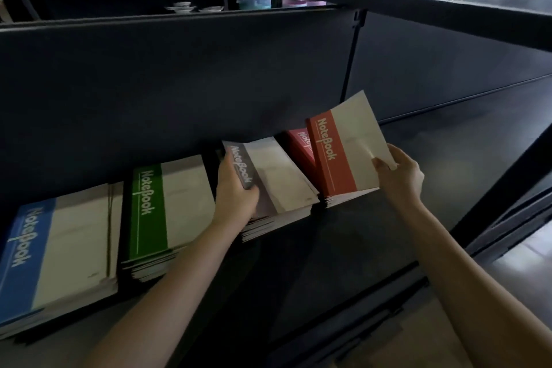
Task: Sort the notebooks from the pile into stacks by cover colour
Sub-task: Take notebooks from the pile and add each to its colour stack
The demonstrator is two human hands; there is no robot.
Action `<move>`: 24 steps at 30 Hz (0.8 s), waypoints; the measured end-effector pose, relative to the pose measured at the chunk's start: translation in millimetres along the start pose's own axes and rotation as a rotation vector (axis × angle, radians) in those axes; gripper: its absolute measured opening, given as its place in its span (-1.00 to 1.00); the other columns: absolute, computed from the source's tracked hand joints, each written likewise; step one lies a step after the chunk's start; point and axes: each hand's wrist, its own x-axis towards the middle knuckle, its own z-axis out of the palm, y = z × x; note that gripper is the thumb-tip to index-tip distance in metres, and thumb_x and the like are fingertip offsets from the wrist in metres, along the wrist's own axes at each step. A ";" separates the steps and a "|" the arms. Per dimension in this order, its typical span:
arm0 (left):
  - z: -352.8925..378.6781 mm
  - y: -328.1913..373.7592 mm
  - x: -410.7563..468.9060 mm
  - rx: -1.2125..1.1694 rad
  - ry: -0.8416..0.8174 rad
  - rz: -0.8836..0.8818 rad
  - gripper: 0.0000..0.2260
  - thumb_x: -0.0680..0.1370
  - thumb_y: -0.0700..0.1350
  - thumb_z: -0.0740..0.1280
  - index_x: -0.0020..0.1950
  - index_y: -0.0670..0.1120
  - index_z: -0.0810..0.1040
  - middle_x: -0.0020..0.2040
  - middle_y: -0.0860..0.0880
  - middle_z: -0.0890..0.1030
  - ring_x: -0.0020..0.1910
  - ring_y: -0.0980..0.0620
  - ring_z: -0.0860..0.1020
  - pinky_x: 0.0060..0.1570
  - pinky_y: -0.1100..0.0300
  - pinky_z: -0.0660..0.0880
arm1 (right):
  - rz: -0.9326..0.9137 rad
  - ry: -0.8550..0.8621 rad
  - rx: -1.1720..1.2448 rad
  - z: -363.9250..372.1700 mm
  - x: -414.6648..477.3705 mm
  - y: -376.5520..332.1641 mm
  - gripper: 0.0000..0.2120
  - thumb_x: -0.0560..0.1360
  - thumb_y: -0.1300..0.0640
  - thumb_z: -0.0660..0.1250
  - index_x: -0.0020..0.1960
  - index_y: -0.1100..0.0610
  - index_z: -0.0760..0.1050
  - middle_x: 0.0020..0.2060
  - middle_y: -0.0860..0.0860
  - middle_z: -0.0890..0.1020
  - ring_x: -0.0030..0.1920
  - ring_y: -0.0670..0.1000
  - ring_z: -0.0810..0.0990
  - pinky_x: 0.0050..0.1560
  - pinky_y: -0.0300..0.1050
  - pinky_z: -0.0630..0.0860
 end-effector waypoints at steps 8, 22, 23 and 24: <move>32.6 -5.0 8.9 0.680 -0.210 0.286 -0.53 0.60 -0.01 0.23 0.50 0.05 0.23 0.58 -0.09 -0.12 0.55 -0.19 -0.12 0.49 -0.19 -0.08 | -0.040 0.006 -0.244 25.1 26.1 13.0 -0.70 0.57 0.20 0.26 0.25 -0.02 0.55 0.14 0.00 0.59 0.12 0.05 0.50 0.10 -0.05 0.46; 49.7 -11.4 23.2 1.002 -0.385 0.199 -0.42 0.58 0.32 -0.14 0.55 0.13 -0.06 0.58 -0.08 -0.14 0.53 -0.24 -0.16 0.47 -0.23 -0.19 | -0.186 -0.405 -0.689 52.1 47.7 7.3 -0.60 0.59 -0.09 0.07 0.08 0.14 0.57 0.31 0.06 0.45 0.42 0.08 0.28 0.48 0.17 0.00; 50.0 -11.2 23.7 0.995 -0.386 0.193 -0.42 0.58 0.31 -0.13 0.55 0.13 -0.05 0.58 -0.08 -0.14 0.53 -0.23 -0.16 0.47 -0.22 -0.20 | -0.200 -0.399 -0.691 52.4 45.8 9.5 -0.59 0.60 -0.09 0.07 0.14 0.15 0.55 0.32 0.07 0.44 0.41 0.09 0.29 0.48 0.15 0.01; 50.3 -11.1 24.2 0.985 -0.385 0.188 -0.43 0.58 0.31 -0.12 0.55 0.13 -0.04 0.58 -0.08 -0.14 0.53 -0.23 -0.16 0.47 -0.22 -0.21 | -0.229 -0.383 -0.700 52.6 43.7 12.7 -0.60 0.60 -0.09 0.07 0.15 0.14 0.54 0.31 0.06 0.44 0.41 0.09 0.29 0.48 0.15 0.00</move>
